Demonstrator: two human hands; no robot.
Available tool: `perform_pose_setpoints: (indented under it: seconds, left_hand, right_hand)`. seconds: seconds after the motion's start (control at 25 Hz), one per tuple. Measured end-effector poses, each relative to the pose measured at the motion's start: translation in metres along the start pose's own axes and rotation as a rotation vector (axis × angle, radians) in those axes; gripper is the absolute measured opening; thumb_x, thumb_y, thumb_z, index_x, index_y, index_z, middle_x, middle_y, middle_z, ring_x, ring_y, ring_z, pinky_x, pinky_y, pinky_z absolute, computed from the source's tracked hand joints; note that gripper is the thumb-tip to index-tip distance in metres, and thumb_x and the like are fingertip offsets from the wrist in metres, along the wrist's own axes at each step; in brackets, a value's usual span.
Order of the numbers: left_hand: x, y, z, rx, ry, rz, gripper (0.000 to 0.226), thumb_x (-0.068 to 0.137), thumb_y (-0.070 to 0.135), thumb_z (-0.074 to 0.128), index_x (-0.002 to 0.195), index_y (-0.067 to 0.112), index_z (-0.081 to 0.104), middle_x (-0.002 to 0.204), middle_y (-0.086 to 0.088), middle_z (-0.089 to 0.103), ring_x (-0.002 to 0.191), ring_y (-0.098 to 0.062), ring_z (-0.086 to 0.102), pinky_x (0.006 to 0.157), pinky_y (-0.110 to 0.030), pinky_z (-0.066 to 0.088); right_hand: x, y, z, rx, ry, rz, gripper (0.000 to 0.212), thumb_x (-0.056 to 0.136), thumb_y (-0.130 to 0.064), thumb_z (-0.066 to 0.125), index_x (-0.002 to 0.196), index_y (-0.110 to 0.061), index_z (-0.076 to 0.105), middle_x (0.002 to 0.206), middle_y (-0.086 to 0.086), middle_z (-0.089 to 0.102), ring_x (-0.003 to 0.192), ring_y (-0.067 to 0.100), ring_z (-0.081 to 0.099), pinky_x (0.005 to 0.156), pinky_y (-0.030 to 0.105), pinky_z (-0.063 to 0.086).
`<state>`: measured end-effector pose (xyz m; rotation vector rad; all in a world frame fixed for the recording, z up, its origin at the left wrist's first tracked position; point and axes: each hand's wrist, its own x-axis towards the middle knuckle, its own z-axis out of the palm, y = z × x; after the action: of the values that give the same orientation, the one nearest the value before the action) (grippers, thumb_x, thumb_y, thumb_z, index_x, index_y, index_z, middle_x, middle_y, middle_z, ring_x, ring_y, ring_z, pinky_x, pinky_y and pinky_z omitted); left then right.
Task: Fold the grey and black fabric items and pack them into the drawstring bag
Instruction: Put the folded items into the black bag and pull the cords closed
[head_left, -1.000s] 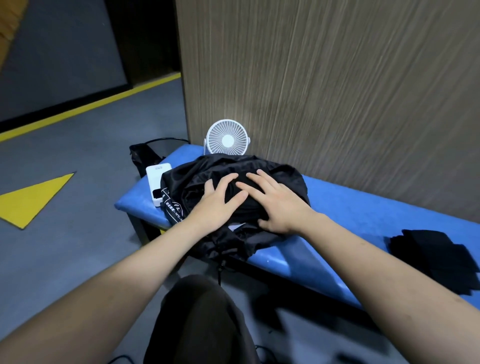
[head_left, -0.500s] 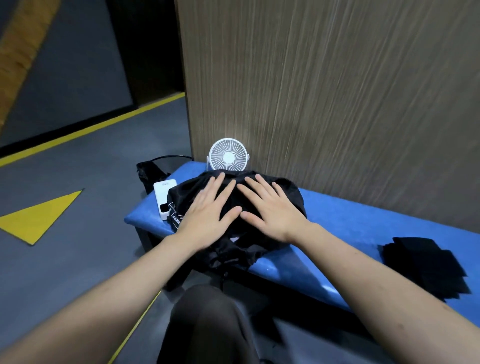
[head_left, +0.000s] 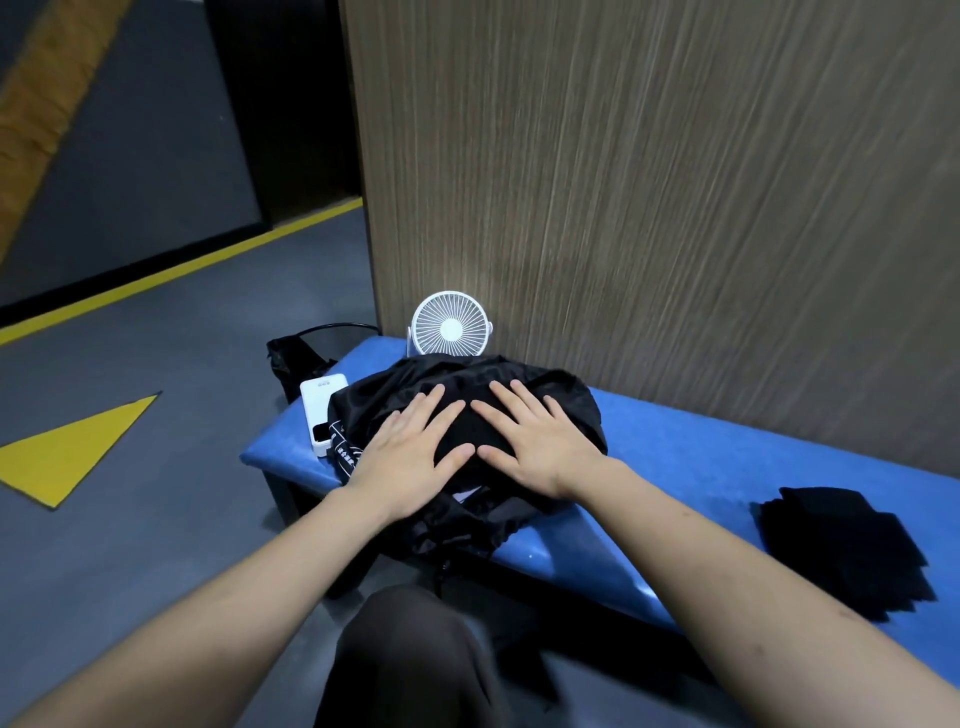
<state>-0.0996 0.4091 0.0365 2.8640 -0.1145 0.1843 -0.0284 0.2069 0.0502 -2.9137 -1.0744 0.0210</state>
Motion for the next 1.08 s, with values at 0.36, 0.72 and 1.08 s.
perform_pose_setpoints:
  seconds: [0.36,0.72,1.08]
  left_hand:
    - [-0.006,0.04,-0.054,0.035,0.171,0.073,0.067,0.095,0.065,0.036,0.155,0.038,0.023,0.165,0.011,0.012,0.153,-0.012,0.004,0.124,-0.033,0.004]
    - [0.013,0.2,-0.003,-0.043,0.091,0.367,0.072,0.092,0.068,0.027,0.156,0.034,0.024,0.165,0.009,0.015,0.153,-0.012,0.006,0.124,-0.033,0.007]
    - [0.036,0.336,0.072,-0.164,-0.089,0.501,0.058,0.1,0.054,0.036,0.155,0.037,0.025,0.165,0.011,0.015,0.152,-0.012,0.01,0.123,-0.038,0.015]
  right_hand:
    - [-0.051,0.022,-0.044,-0.032,0.14,0.032,0.088,0.081,-0.075,0.001,0.16,-0.035,0.007,0.17,-0.002,-0.002,0.156,0.021,-0.006,0.125,0.051,0.006]
    - [-0.212,0.123,-0.047,-0.078,0.138,0.328,0.088,0.081,-0.073,-0.002,0.16,-0.036,0.01,0.17,-0.001,0.002,0.156,0.021,-0.004,0.125,0.05,0.005]
    - [-0.331,0.203,-0.024,0.053,0.121,0.58,0.069,0.097,-0.066,0.022,0.159,-0.037,0.012,0.17,-0.002,0.001,0.156,0.022,-0.005,0.124,0.049,0.005]
